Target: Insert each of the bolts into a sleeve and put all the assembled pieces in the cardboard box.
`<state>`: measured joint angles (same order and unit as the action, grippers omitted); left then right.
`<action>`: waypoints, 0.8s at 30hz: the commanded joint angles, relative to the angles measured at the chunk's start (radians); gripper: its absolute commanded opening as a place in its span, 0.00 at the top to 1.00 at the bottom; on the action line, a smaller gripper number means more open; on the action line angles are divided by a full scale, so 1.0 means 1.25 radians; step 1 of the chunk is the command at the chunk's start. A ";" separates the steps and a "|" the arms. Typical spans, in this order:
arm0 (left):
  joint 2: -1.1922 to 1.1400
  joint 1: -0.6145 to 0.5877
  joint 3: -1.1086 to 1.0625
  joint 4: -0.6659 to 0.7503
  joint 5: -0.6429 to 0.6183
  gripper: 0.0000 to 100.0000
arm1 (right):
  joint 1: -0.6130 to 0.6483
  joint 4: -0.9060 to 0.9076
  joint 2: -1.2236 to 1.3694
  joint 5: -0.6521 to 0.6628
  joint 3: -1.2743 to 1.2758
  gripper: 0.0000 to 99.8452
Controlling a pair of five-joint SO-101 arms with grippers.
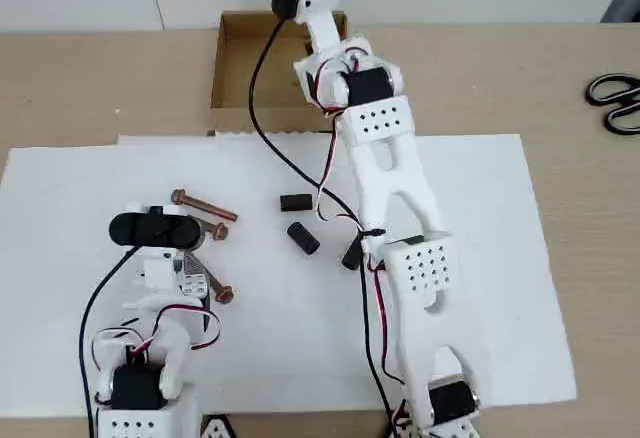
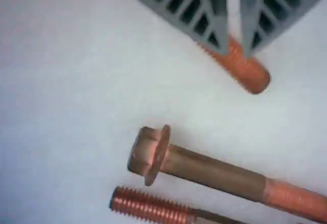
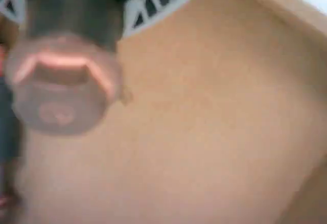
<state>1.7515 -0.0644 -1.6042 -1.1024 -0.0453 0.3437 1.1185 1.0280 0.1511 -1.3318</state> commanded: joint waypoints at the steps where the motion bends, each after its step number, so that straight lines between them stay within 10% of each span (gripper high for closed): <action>1: 0.006 -0.005 0.003 0.018 -0.001 0.99 | 0.006 -0.026 0.020 0.010 -0.113 0.97; 13: 0.006 -0.005 0.003 0.018 -0.001 0.99 | 0.014 0.031 0.036 0.011 -0.151 0.82; 24: 0.006 -0.005 0.003 0.023 -0.001 0.99 | 0.013 0.396 -0.197 0.006 -0.184 1.00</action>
<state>1.7515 -0.0644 -1.6042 -1.0994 -0.0453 0.3590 1.5129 0.9083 0.1542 -1.5175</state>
